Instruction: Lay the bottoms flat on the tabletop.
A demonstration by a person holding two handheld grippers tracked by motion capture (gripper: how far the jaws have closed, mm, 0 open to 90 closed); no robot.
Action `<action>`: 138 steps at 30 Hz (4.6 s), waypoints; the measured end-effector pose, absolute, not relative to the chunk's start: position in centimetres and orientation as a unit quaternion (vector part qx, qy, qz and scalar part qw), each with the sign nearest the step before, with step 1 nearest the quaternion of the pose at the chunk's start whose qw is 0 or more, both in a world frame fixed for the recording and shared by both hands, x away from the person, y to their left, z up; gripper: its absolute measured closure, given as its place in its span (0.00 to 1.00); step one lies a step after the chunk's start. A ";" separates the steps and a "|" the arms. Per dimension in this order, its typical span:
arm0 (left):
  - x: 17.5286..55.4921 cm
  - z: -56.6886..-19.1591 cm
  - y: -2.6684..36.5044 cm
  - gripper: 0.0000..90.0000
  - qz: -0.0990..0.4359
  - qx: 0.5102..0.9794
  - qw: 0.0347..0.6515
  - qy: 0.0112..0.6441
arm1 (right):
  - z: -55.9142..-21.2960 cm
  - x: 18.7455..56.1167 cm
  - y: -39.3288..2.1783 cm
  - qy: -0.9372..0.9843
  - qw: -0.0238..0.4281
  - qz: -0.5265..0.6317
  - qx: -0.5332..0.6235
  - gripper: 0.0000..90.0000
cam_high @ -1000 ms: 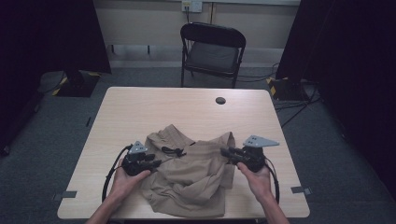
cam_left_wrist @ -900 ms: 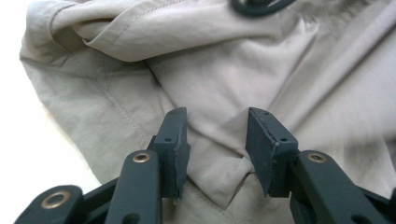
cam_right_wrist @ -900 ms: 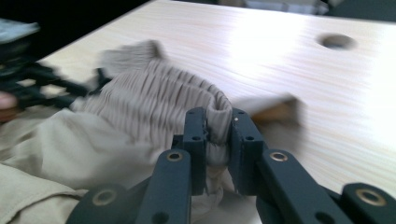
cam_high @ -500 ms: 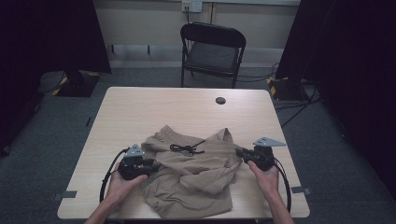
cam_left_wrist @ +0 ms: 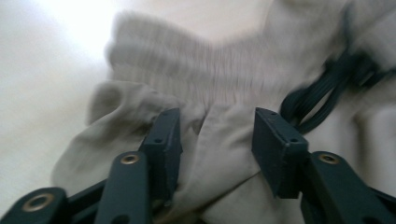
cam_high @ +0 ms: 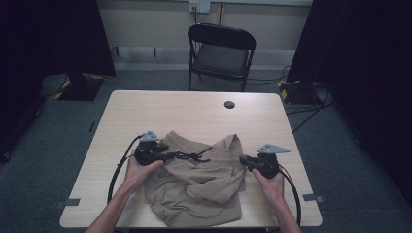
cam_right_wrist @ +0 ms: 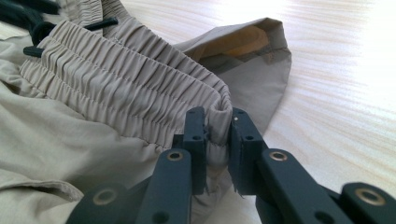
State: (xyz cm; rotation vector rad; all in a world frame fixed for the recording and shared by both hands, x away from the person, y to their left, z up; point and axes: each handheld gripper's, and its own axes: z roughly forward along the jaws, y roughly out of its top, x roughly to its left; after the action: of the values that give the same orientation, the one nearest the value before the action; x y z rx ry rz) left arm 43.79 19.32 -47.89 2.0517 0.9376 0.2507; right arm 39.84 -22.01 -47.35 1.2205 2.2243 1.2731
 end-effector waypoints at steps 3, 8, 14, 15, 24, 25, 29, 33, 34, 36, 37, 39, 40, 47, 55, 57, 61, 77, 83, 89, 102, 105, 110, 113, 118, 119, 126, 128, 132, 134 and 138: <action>42.8 -49.3 19.0 0.65 0.119 0.839 0.392 0.357 | -47.4 39.6 -22.1 0.777 0.150 0.439 0.425 0.89; 40.9 -49.5 19.4 0.64 0.108 0.835 0.407 0.354 | -48.0 38.8 -22.4 0.787 0.143 0.425 0.424 0.89; 38.0 -49.2 20.2 0.65 0.087 0.841 0.404 0.348 | -48.1 37.6 -23.0 0.790 0.138 0.424 0.421 0.89; 38.0 -49.2 20.2 0.65 0.087 0.841 0.404 0.348 | -48.1 37.4 -23.1 0.791 0.138 0.423 0.420 0.89; 38.7 -46.6 23.5 0.57 0.113 0.799 0.455 0.376 | -48.3 37.6 -22.9 0.792 0.141 0.421 0.419 0.88; 39.5 -46.6 24.1 0.52 0.131 0.787 0.455 0.396 | -48.3 37.5 -22.9 0.792 0.142 0.421 0.418 0.87; 41.2 -47.4 24.6 0.39 0.112 0.779 0.456 0.415 | -48.3 37.6 -23.0 0.790 0.138 0.422 0.422 0.70; 41.7 -48.6 24.1 0.32 0.078 0.792 0.445 0.412 | -48.3 37.3 -22.9 0.785 0.117 0.443 0.418 0.48; 41.7 -48.6 24.1 0.32 0.078 0.792 0.445 0.412 | -48.3 37.3 -22.9 0.785 0.117 0.443 0.418 0.48; 41.8 -49.2 23.7 0.34 0.075 0.796 0.433 0.416 | -48.6 37.3 -22.7 0.790 0.113 0.435 0.417 0.42; 41.8 -49.4 23.6 0.37 0.074 0.800 0.429 0.412 | -48.8 37.4 -22.6 0.790 0.114 0.431 0.421 0.40; 41.6 -49.7 23.3 0.46 0.084 0.807 0.421 0.405 | -49.1 37.5 -22.5 0.789 0.113 0.431 0.424 0.40; 41.4 -49.7 23.3 0.49 0.095 0.807 0.420 0.404 | -49.2 37.5 -22.5 0.789 0.115 0.427 0.427 0.41; 40.6 -49.1 23.6 0.95 0.094 0.801 0.449 0.385 | -49.0 37.3 -22.6 0.786 0.123 0.435 0.423 0.86; 40.0 -47.2 24.6 0.97 0.105 0.775 0.493 0.382 | -46.5 37.2 -24.0 0.757 0.145 0.480 0.419 0.89; 39.9 -46.5 24.8 0.97 0.109 0.772 0.501 0.376 | -45.2 37.4 -24.5 0.747 0.159 0.494 0.415 0.90; 40.1 -44.1 25.0 0.97 0.126 0.759 0.526 0.364 | -43.5 37.9 -24.9 0.736 0.173 0.507 0.414 0.90; 41.6 -38.6 25.1 0.98 0.164 0.739 0.561 0.335 | -37.1 40.9 -25.2 0.697 0.220 0.553 0.400 0.90; 42.6 -37.5 25.3 0.98 0.170 0.732 0.568 0.336 | -36.1 42.4 -24.9 0.692 0.223 0.558 0.400 0.90; 44.0 -36.6 25.5 0.98 0.176 0.725 0.570 0.343 | -34.8 44.0 -24.9 0.685 0.226 0.565 0.400 0.90; 48.5 -34.5 25.3 0.97 0.188 0.712 0.571 0.362 | -31.9 48.5 -24.5 0.681 0.232 0.568 0.399 0.90; 49.6 -34.3 25.2 0.97 0.187 0.708 0.574 0.368 | -31.3 50.4 -24.2 0.681 0.235 0.560 0.409 0.90; 52.1 -34.5 24.7 0.76 0.192 0.700 0.562 0.397 | -31.0 52.8 -23.8 0.681 0.235 0.547 0.426 0.86; 52.6 -34.6 25.0 0.65 0.201 0.686 0.561 0.418 | -31.3 54.3 -23.8 0.660 0.238 0.540 0.466 0.54; 51.8 -34.9 25.1 0.58 0.204 0.690 0.561 0.409 | -32.2 53.9 -23.3 0.681 0.243 0.524 0.450 0.45; 51.4 -35.5 24.8 0.60 0.194 0.695 0.557 0.410 | -32.8 53.5 -23.2 0.683 0.230 0.530 0.447 0.45; 49.3 -38.2 24.0 0.68 0.164 0.721 0.543 0.398 | -35.8 50.4 -22.8 0.713 0.207 0.515 0.428 0.48; 47.6 -39.7 23.5 0.71 0.149 0.735 0.536 0.387 | -36.9 49.1 -22.8 0.720 0.200 0.512 0.424 0.50; 44.9 -42.0 23.0 0.84 0.121 0.745 0.542 0.369 | -39.5 46.7 -23.0 0.733 0.176 0.504 0.422 0.54; 44.3 -42.6 22.7 0.89 0.115 0.750 0.539 0.366 | -40.1 46.2 -22.9 0.739 0.171 0.500 0.418 0.55; 41.6 -44.7 21.1 0.89 0.079 0.762 0.538 0.351 | -42.8 43.8 -21.7 0.758 0.138 0.494 0.403 0.63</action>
State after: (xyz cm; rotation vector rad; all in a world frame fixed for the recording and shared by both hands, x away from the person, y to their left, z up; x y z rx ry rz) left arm 41.57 21.15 -44.71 1.8136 0.8340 0.1884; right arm 43.76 -21.65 -42.84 1.1642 2.1925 1.4280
